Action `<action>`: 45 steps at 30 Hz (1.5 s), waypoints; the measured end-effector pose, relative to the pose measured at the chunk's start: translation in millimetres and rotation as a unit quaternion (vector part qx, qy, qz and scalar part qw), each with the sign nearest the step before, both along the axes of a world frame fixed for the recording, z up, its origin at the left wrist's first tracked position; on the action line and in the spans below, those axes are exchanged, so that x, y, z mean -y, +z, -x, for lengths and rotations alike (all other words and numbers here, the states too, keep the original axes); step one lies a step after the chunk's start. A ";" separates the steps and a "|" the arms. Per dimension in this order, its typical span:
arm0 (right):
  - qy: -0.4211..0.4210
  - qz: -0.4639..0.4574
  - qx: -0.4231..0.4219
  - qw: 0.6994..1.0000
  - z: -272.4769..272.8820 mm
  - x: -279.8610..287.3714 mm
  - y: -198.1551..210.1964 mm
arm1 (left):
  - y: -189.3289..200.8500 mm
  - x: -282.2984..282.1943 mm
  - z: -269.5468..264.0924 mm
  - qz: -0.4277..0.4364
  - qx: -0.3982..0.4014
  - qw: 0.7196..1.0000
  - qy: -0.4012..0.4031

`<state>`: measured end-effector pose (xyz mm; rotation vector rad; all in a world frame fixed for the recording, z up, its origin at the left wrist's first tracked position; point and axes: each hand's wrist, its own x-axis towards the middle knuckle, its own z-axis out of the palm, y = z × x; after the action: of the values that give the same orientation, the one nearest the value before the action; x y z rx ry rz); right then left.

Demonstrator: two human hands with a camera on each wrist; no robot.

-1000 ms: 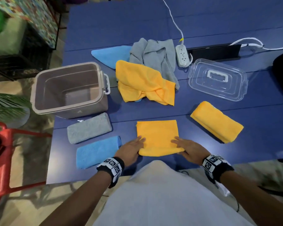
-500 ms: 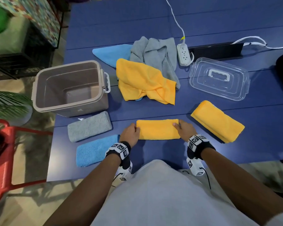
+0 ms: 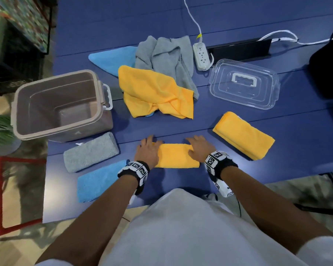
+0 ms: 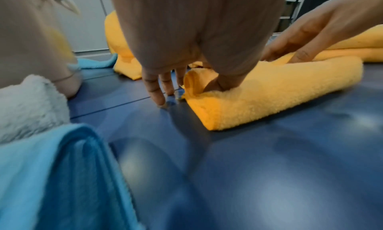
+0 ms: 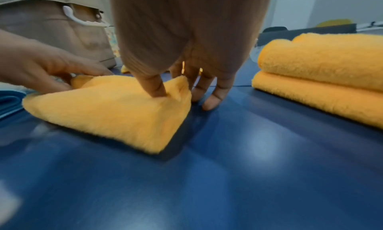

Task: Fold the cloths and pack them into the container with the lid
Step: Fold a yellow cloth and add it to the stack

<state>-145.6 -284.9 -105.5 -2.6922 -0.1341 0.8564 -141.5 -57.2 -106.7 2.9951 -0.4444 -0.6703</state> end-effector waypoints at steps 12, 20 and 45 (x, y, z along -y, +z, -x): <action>-0.039 -0.128 -0.088 0.987 28.0 45.7 8.6 | 16.4 56.1 -35.5 0.032 -0.163 0.970 -0.178; -0.185 -0.182 0.199 0.945 29.1 147.7 89.7 | 81.8 157.4 -70.5 0.176 -0.024 0.954 -0.241; -0.116 0.021 0.277 0.954 43.2 181.7 53.4 | 33.5 224.5 -76.1 0.145 0.164 0.878 -0.425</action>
<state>-188.8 -466.6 -52.0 -2.8377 0.0786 0.0233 -65.4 -281.7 -73.1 2.5084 -1.7460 -0.0578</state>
